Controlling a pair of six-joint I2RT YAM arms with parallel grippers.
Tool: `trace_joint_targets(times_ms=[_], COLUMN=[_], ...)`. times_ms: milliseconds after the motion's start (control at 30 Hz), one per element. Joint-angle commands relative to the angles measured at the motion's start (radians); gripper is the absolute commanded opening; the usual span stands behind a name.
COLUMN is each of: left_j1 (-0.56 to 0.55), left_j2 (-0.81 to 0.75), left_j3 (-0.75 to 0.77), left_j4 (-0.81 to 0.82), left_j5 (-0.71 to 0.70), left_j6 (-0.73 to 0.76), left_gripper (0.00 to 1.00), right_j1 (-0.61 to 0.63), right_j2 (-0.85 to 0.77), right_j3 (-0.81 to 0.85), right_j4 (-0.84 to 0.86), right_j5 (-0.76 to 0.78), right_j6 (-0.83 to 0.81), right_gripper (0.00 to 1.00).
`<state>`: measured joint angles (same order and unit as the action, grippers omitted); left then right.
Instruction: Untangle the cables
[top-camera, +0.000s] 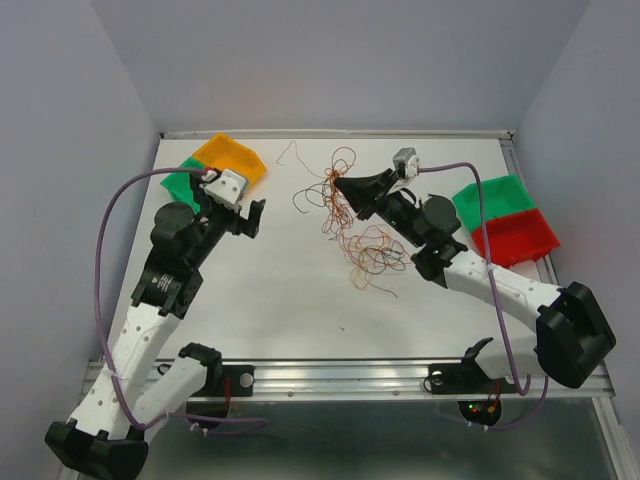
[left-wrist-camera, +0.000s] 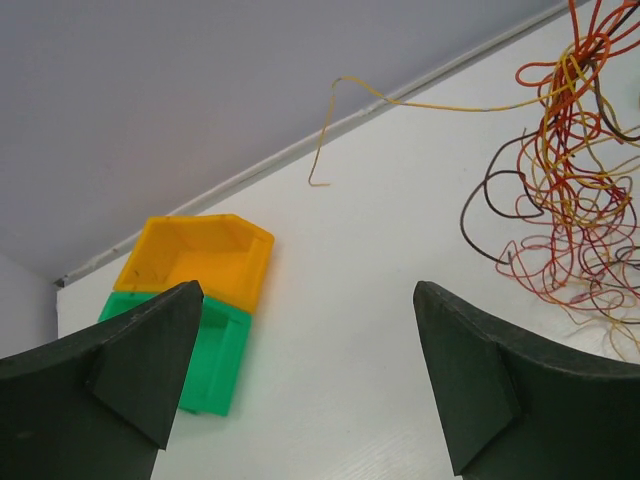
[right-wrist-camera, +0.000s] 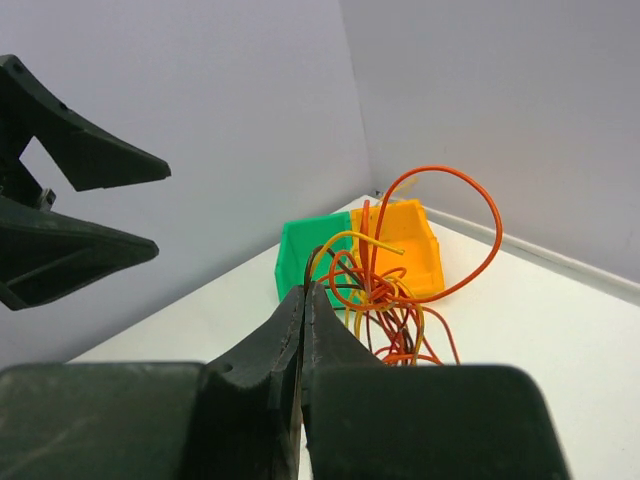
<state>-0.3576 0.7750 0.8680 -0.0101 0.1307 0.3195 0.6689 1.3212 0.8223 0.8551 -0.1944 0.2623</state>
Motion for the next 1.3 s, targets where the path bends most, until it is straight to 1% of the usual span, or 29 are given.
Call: trace_joint_targets(times_ms=[0, 33, 67, 167, 267, 433, 500, 567, 700, 833, 933, 1033, 1100, 1167, 1233, 1267], left_j1=[0.026, 0.026, 0.026, 0.025, 0.022, 0.003, -0.001, -0.003, -0.018, -0.033, -0.046, -0.057, -0.063, -0.061, -0.064, -0.064], left_j2=[0.012, 0.027, 0.046, 0.148, 0.204, 0.277, 0.297, 0.316, 0.383, 0.457, 0.484, 0.507, 0.524, 0.54, 0.56, 0.566], left_j3=[0.023, 0.023, 0.026, 0.054, 0.063, 0.054, 0.055, 0.063, 0.114, 0.163, 0.177, 0.186, 0.192, 0.193, 0.204, 0.209], left_j4=[0.033, 0.029, 0.025, 0.036, 0.079, 0.232, 0.257, 0.277, 0.286, 0.288, 0.288, 0.291, 0.295, 0.303, 0.311, 0.315], left_j5=[0.298, 0.434, 0.485, 0.611, 0.668, 0.676, 0.687, 0.71, 0.705, 0.707, 0.713, 0.686, 0.666, 0.661, 0.664, 0.662], left_j6=[0.022, 0.027, 0.026, 0.006, -0.037, -0.083, -0.094, -0.106, -0.117, -0.122, -0.126, -0.123, -0.12, -0.126, -0.138, -0.143], left_gripper=[0.98, 0.97, 0.96, 0.95, 0.95, 0.91, 0.87, 0.86, 0.84, 0.77, 0.73, 0.69, 0.64, 0.62, 0.44, 0.33], right_j1=[0.006, 0.005, 0.005, 0.005, 0.005, 0.005, 0.005, 0.005, 0.005, 0.005, 0.005, 0.005, 0.005, 0.005, 0.005, 0.005], right_j2=[-0.019, -0.019, -0.019, -0.019, -0.023, -0.027, -0.027, -0.028, -0.031, -0.033, -0.036, -0.037, -0.036, -0.033, -0.031, -0.033], right_j3=[-0.003, 0.0, 0.001, 0.009, 0.014, 0.021, 0.023, 0.024, 0.023, 0.024, 0.018, 0.015, 0.014, 0.014, 0.014, 0.014], right_j4=[0.013, 0.015, 0.013, 0.015, 0.015, 0.019, 0.022, 0.022, 0.032, 0.039, 0.047, 0.055, 0.065, 0.073, 0.081, 0.084], right_j5=[0.036, 0.039, 0.041, 0.033, 0.029, -0.006, -0.028, -0.037, -0.06, -0.079, -0.076, -0.085, -0.097, -0.106, -0.112, -0.114], right_j6=[0.017, 0.021, 0.023, 0.043, 0.055, 0.075, 0.081, 0.086, 0.097, 0.106, 0.107, 0.117, 0.124, 0.135, 0.144, 0.146], right_gripper=[0.01, 0.0, 0.01, 0.01, 0.01, 0.0, 0.01, 0.01, 0.01, 0.0, 0.01, 0.01, 0.01, 0.01, 0.01, 0.01])
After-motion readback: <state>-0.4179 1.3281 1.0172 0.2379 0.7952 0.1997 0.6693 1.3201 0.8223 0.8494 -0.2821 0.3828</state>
